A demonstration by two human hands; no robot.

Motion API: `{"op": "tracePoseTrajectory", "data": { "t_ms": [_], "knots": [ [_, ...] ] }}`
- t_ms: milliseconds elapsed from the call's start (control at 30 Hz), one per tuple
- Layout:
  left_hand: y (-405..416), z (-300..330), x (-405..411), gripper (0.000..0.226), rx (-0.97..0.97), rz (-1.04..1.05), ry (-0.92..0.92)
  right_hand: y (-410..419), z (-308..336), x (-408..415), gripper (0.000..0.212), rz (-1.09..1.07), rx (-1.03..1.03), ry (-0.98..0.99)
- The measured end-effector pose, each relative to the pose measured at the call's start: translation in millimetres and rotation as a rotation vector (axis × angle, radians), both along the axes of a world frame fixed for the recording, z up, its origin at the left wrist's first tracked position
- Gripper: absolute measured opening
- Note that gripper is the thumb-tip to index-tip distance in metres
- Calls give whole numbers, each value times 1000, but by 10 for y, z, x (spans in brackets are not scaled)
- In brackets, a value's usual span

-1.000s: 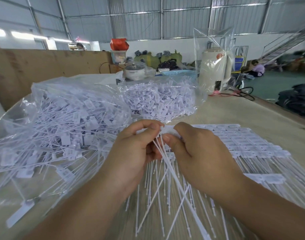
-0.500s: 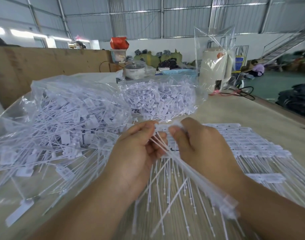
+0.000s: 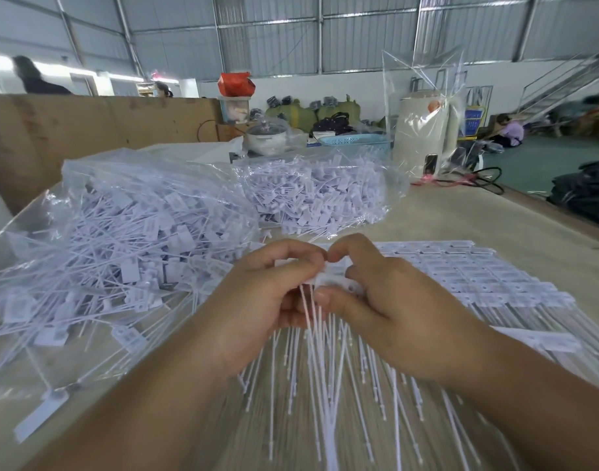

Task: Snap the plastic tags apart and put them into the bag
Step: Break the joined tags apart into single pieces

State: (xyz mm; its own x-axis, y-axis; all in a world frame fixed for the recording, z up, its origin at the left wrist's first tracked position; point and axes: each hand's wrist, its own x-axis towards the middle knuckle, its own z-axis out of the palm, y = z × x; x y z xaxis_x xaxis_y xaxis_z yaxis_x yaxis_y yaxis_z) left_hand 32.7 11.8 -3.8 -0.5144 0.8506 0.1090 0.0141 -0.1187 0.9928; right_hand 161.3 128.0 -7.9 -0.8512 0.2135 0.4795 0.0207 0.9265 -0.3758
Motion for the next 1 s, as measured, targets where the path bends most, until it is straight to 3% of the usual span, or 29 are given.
{"op": "tracePoseTrajectory", "data": {
  "t_ms": [100,233,300,733,1000],
  "knots": [
    [-23,11,-1,42,-34,-42,75,14,-19,-16,39,22,-5,-33],
    [-20,15,32,11,-82,-91,67,14,-39,-23,50,39,-26,-9],
    [-13,13,32,14,-89,-89,84,15,-34,-19,53,38,-49,10],
    [-34,26,-92,16,-106,-14,147,90,80,61,30,-10,-9,-212],
    [-37,-7,-77,12,-120,-40,164,79,76,45,36,1,-22,-229]
  ]
}}
